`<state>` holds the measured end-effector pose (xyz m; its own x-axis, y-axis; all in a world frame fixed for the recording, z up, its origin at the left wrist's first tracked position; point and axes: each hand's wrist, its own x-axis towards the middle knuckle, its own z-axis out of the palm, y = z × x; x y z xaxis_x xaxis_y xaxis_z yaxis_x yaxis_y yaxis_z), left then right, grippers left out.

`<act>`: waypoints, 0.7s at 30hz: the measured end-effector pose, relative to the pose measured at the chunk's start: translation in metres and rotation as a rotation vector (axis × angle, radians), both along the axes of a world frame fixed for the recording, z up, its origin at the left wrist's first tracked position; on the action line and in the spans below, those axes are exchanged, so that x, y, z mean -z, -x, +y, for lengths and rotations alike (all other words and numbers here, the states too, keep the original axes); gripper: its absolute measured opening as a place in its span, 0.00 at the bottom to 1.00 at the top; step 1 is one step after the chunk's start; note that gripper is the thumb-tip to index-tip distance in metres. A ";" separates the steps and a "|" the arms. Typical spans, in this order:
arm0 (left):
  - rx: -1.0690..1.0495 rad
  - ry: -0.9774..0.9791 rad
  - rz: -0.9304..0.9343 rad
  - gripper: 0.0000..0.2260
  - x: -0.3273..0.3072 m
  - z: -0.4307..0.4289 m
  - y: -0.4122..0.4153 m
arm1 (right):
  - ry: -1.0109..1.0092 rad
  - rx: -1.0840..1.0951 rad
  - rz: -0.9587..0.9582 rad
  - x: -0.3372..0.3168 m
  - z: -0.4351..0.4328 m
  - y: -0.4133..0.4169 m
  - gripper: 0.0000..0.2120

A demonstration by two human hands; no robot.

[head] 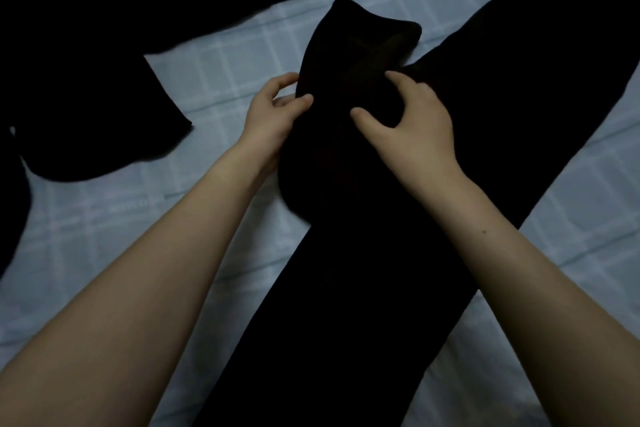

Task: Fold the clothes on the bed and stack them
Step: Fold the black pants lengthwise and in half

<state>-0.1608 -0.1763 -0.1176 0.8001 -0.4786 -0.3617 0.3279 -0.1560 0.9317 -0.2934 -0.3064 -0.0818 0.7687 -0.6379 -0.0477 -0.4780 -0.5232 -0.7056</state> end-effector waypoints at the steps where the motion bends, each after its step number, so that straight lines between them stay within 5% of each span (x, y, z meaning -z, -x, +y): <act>1: 0.002 0.046 0.010 0.17 -0.002 0.004 0.001 | -0.027 0.009 -0.035 0.000 -0.001 0.001 0.32; 7: 0.041 0.296 0.055 0.17 -0.033 0.042 0.014 | -0.091 0.010 -0.245 -0.026 0.013 0.040 0.28; 14: 0.202 0.409 0.141 0.20 -0.055 0.116 0.060 | -0.407 0.107 -0.383 -0.057 0.083 0.126 0.31; 21: 0.321 0.170 0.112 0.23 -0.024 0.208 0.149 | -0.436 0.374 -0.205 -0.022 0.203 0.226 0.33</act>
<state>-0.3102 0.0313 -0.0937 0.5595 -0.7593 -0.3323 0.3885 -0.1139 0.9144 -0.5191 -0.1038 -0.0595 0.5176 -0.8214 -0.2397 -0.4049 0.0116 -0.9143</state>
